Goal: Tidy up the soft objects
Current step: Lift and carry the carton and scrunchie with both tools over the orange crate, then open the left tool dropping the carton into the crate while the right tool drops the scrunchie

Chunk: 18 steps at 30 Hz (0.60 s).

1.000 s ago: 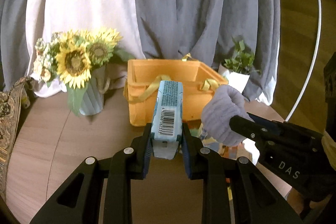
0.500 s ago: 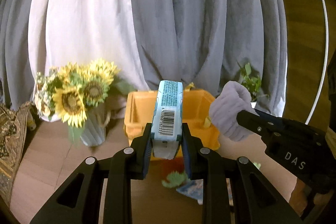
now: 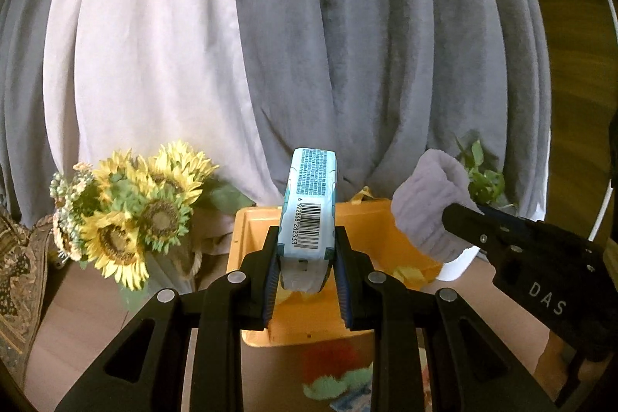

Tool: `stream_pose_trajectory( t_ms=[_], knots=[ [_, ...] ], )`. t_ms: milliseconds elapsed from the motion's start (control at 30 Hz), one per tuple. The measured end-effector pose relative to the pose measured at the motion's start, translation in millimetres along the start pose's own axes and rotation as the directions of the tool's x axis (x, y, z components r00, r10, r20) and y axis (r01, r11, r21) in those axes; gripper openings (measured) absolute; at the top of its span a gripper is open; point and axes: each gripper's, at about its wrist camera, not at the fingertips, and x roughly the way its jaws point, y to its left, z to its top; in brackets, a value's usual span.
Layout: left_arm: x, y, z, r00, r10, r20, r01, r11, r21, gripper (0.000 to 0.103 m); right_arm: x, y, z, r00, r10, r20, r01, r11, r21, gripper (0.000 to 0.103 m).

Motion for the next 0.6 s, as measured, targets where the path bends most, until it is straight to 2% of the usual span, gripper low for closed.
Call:
stream_pose_trajectory(
  t_ms=[333,600],
  knots=[
    [50.1,7.6,10.1,0.998,0.052,-0.031,-0.051,0.998,0.022,0.026,49.7,-15.8,22.5,0.998,-0.047,-0.035,0.046,0.999,-0.014,0.024],
    [103.6,17.1,5.7,0.992,0.036,-0.123,-0.036,0.999,0.005,0.026,90.9,-25.5,24.1,0.991,-0.073,-0.110,0.070,0.997,-0.032,0.024]
  ],
)
